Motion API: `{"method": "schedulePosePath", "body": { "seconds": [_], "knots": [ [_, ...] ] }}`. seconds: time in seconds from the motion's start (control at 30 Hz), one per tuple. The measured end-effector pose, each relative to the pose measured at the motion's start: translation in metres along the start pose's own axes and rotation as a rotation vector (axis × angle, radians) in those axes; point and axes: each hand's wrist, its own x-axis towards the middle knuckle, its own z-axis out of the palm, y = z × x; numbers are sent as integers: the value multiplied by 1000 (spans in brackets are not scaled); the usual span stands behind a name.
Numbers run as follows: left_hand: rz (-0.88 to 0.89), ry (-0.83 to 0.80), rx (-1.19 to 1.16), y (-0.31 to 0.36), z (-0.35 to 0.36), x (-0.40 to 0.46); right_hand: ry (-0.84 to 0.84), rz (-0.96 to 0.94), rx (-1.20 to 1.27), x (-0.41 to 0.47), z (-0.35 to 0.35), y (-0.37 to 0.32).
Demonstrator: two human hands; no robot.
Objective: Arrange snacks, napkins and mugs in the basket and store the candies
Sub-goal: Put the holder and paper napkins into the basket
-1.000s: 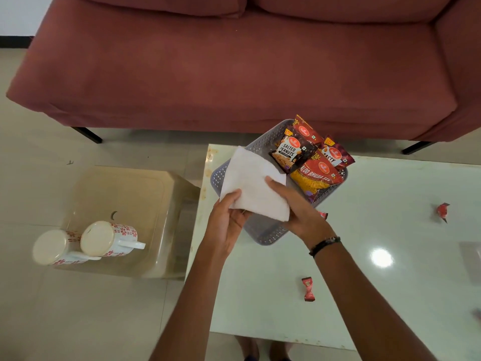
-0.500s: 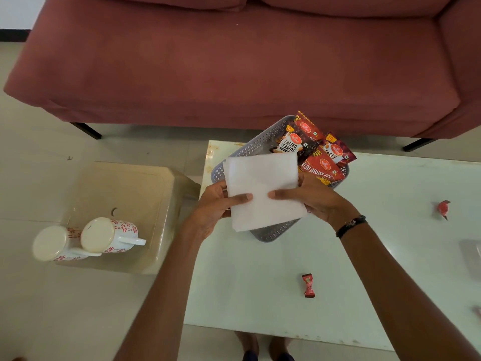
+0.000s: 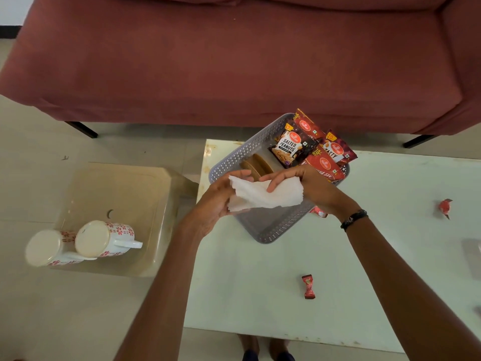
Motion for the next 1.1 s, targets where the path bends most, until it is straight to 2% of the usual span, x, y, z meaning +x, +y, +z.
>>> {"method": "schedulePosePath", "body": {
  "seconds": [0.1,0.17,0.23,0.3,0.37,0.43,0.47,0.53,0.63,0.73,0.83,0.93,1.1],
  "knots": [
    [149,-25,292,-5,1,7,-11,55,-105,3,-9,-2],
    [188,-37,326,-4,4,11,-23,92,-243,6,-13,-3],
    [203,65,380,-5,11,17,24,165,-251,10,-13,-1],
    [199,297,324,-10,20,26,184,268,58,14,-12,5],
    [190,523,169,-18,33,33,383,355,373,18,-8,14],
    [175,680,66,-25,48,38,455,430,518,23,2,25],
    [161,731,54,-28,56,40,479,451,501,25,9,30],
    [146,782,128,-33,68,46,572,429,316,29,23,34],
    [178,766,383,-37,79,55,647,276,-339,39,19,31],
    [204,792,614,-31,78,66,507,74,-769,59,5,33],
    [162,772,783,-28,71,82,422,-3,-1075,77,3,43],
    [93,706,876,-35,64,101,449,-31,-1219,87,9,53],
    [65,665,914,-44,57,118,510,-50,-1132,89,14,60]
  ]
}}
